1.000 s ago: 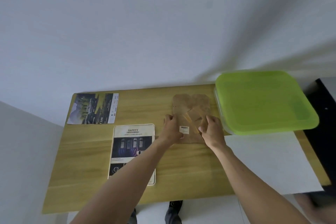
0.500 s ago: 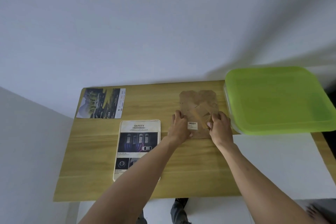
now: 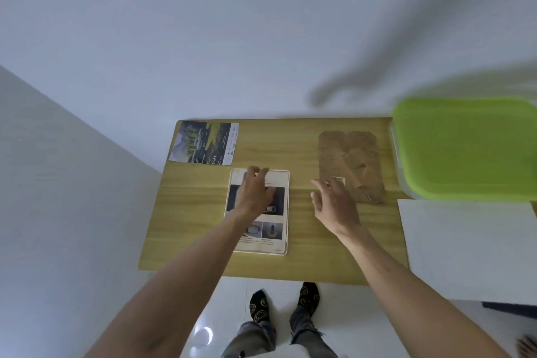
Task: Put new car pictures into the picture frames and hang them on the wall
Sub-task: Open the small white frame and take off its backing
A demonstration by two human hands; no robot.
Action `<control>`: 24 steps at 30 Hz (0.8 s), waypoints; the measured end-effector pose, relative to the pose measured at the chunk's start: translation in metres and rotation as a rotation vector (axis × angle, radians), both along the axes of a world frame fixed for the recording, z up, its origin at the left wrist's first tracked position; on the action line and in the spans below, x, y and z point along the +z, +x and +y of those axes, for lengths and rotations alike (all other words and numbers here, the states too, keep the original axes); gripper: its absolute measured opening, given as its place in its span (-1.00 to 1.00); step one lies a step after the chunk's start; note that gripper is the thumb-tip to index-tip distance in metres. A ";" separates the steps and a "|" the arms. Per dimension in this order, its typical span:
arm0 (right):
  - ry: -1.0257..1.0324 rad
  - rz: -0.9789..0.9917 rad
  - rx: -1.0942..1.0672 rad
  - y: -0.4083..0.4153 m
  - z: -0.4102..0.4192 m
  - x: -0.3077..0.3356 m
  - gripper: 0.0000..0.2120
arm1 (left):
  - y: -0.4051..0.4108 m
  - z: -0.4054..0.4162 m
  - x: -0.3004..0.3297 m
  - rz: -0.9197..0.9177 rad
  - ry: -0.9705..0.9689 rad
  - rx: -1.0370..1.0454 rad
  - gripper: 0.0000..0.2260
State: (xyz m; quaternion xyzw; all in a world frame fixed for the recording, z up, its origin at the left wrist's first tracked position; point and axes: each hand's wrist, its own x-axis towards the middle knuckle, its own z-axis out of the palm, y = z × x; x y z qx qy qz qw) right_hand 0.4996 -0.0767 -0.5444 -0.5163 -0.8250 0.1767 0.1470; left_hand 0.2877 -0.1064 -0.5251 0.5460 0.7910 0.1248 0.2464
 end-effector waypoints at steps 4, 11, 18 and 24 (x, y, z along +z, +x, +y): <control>-0.089 -0.057 0.090 -0.031 -0.031 0.000 -0.64 | -0.046 -0.043 0.003 0.028 -0.026 -0.013 -0.49; -0.135 -0.249 0.071 -0.057 -0.076 -0.005 -0.55 | -0.094 -0.100 -0.016 0.129 -0.128 -0.329 -0.08; -0.279 -0.412 -0.055 -0.087 -0.103 -0.011 -0.35 | -0.101 -0.120 -0.032 0.135 -0.294 -0.404 0.03; -0.468 -0.298 -0.165 -0.105 -0.106 -0.009 -0.28 | -0.096 -0.122 -0.034 0.157 -0.287 -0.394 -0.09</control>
